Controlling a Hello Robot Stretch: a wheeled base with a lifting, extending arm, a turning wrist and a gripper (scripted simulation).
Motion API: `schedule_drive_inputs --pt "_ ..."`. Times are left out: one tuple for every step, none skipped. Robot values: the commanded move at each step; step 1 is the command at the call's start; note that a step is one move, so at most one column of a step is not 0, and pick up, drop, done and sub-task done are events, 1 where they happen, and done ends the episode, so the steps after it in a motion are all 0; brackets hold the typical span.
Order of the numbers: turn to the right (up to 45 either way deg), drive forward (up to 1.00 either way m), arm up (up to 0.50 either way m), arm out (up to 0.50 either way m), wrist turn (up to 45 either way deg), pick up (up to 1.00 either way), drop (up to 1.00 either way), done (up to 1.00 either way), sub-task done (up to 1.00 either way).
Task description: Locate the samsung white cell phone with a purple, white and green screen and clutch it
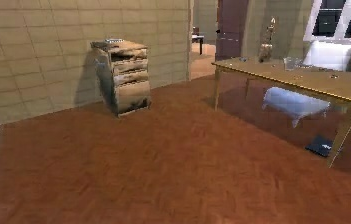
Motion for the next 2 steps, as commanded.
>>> schedule_drive_inputs --pt "0.0 0.4 0.0 0.0 0.0 0.0 0.0 0.0 0.0" --pt "0.0 1.0 0.0 0.0 0.0 0.0 0.0 0.0 0.0"
